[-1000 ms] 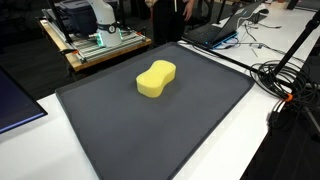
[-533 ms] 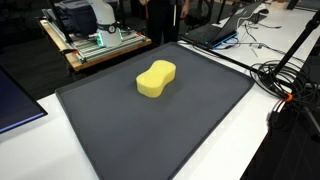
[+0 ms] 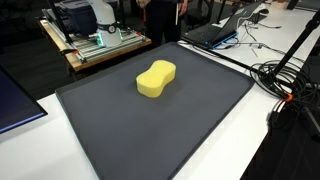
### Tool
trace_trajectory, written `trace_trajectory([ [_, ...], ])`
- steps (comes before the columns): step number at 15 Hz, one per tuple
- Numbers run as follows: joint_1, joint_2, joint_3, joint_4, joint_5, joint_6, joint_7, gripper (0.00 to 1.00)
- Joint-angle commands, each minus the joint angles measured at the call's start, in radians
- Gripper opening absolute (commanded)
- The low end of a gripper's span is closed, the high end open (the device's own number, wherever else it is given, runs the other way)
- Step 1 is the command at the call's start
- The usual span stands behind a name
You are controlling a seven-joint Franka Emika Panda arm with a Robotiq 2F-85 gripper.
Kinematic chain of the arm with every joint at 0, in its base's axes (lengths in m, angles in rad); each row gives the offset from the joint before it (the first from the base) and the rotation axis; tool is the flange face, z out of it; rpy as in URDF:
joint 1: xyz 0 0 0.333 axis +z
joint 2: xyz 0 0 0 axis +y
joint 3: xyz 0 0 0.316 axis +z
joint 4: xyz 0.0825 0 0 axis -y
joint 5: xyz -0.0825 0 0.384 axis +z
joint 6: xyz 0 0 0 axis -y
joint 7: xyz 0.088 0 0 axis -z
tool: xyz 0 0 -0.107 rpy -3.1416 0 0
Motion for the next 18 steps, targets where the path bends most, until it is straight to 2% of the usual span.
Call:
trace_trajectory([
  [1,0.018,0.124,0.06,0.122,-0.143,-0.037,0.186,0.03],
  [5,0.078,0.277,0.094,0.255,-0.276,-0.149,0.391,0.03],
  [10,0.209,0.492,0.054,0.449,-0.401,-0.314,0.588,0.03],
  [14,0.291,0.626,-0.004,0.577,-0.427,-0.398,0.644,0.03],
  [18,0.304,0.711,-0.057,0.667,-0.38,-0.438,0.59,0.03],
])
